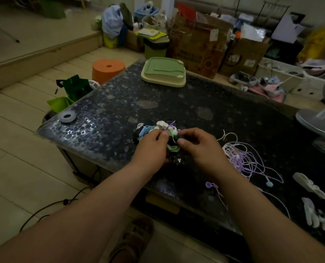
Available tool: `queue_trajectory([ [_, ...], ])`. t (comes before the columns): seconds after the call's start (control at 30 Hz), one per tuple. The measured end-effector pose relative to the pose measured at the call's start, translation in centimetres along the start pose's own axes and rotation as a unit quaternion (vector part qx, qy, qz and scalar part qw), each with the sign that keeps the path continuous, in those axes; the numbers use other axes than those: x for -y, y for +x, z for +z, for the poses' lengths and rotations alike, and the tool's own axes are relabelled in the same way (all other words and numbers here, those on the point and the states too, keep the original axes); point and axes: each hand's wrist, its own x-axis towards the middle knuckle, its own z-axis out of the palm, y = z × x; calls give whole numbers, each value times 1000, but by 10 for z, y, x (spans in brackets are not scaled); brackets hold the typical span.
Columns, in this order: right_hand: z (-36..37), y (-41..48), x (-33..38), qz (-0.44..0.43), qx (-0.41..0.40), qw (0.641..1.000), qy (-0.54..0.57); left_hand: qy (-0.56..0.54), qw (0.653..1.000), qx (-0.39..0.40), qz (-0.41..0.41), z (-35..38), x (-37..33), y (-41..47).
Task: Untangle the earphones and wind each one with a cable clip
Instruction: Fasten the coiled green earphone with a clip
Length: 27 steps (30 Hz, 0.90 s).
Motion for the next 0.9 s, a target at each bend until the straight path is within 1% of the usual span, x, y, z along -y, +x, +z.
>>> queue_trajectory([
  [0.07, 3, 14, 5, -14, 14, 999, -31, -8, 1000, -19, -6, -2, -3, 1],
  [0.13, 7, 26, 6, -27, 5, 999, -42, -22, 998, -63, -20, -4, -4, 4],
  [0.23, 20, 43, 7, -40, -37, 998, -44, -72, 989, -119, -45, -7, -4, 8],
  [0.3, 32, 52, 7, -54, -75, 994, -64, -71, 986, -140, -50, -7, -3, 11],
  [0.37, 44, 58, 0, -68, -111, 983, -132, -89, 984, -145, -58, -4, -1, 11],
  [0.43, 51, 57, -6, -69, -123, 968, -207, -100, 982, -140, -76, 0, 1, 11],
  [0.47, 52, 54, -8, -66, -122, 967, -215, -101, 982, -135, -82, 3, 1, 10],
  [0.63, 26, 32, -10, -63, -136, 976, -160, -90, 985, -116, -96, 16, 7, 7],
  [0.8, -28, -12, -26, 19, -154, 976, -155, -78, 989, -36, -120, 44, 3, -3],
  [0.9, -66, -37, -42, 45, -189, 973, -125, -58, 992, 9, -113, 68, -1, -11],
])
